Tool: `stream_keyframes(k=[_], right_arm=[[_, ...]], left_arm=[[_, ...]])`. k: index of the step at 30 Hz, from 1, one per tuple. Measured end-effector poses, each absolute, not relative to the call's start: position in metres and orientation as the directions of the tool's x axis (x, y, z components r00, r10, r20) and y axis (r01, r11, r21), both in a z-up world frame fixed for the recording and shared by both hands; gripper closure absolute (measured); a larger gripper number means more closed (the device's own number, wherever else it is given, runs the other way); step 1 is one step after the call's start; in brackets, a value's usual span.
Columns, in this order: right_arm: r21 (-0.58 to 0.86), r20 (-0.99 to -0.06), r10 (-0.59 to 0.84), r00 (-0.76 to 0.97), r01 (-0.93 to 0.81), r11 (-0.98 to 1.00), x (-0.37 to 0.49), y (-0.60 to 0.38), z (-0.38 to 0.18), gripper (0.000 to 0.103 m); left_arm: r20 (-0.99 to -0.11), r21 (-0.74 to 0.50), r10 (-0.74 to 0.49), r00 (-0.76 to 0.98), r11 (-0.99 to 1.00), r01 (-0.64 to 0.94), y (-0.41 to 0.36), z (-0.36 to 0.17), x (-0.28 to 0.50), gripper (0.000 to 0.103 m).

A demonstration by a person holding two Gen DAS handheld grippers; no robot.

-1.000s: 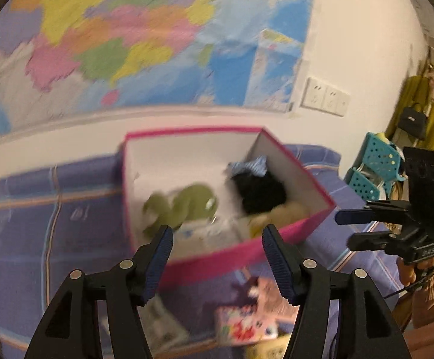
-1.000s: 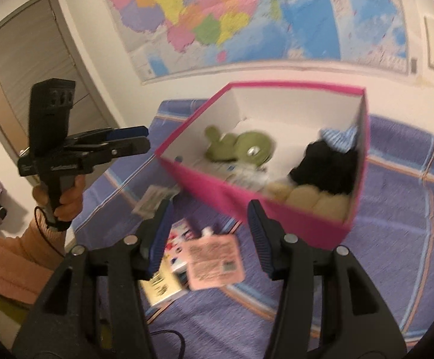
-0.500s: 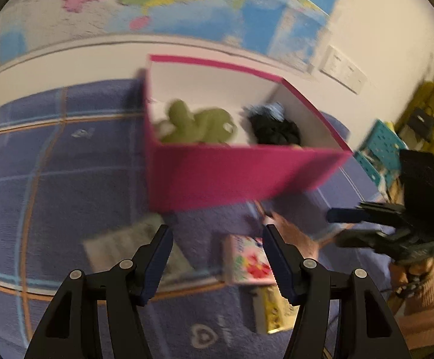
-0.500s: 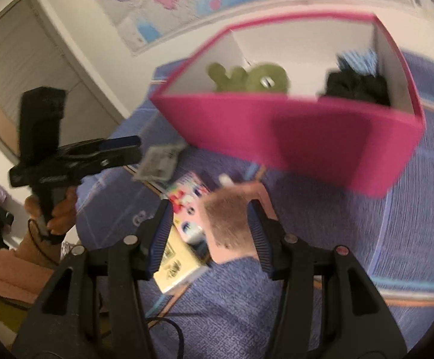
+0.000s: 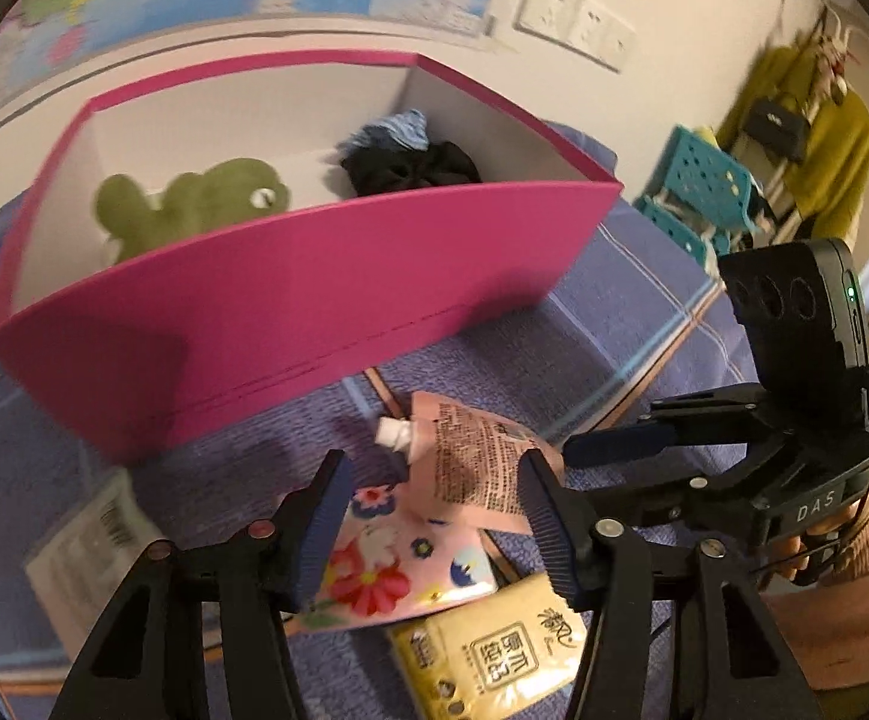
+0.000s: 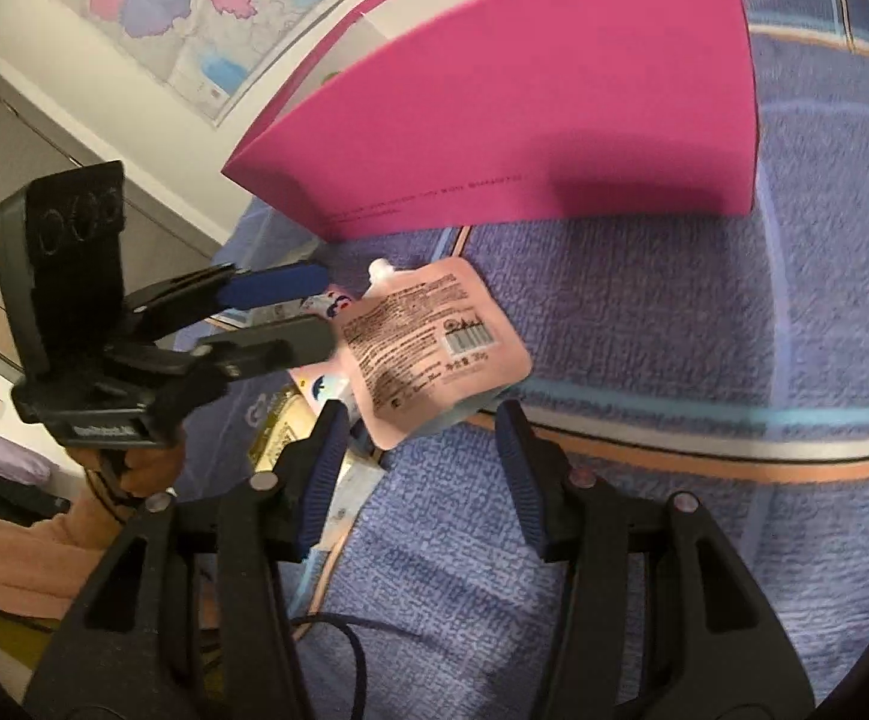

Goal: Organize soft objects
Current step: 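Close both grippers on the pink squeeze pouch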

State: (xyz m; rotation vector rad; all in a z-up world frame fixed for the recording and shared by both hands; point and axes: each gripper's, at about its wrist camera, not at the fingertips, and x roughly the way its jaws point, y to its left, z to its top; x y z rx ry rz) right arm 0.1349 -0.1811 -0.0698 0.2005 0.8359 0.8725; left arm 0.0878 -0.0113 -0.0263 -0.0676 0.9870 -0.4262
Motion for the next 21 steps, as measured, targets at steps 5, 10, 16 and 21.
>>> stream_keyframes(k=[5, 10, 16, 21], right_arm=[[0.540, -0.530, 0.783, 0.327, -0.581, 0.608, 0.139, -0.186, -0.075, 0.050], [0.558, -0.510, 0.789, 0.342, -0.567, 0.606, 0.146, -0.191, -0.077, 0.071], [0.530, -0.513, 0.778, 0.363, -0.579, 0.620, 0.144, -0.194, -0.074, 0.084], [0.478, -0.504, 0.768, 0.395, -0.612, 0.630, 0.134, -0.195, -0.058, 0.084]], left_arm=[[-0.816, -0.244, -0.386, 0.430, 0.905, 0.349, -0.019, -0.033, 0.093, 0.051], [-0.829, -0.281, -0.410, 0.380, 0.893, 0.350, -0.022, -0.040, 0.104, 0.055], [-0.829, -0.287, -0.413, 0.377, 0.893, 0.348, -0.026, -0.039, 0.100, 0.056], [-0.813, -0.289, -0.421, 0.403, 0.892, 0.348, -0.027, -0.028, 0.093, 0.056]])
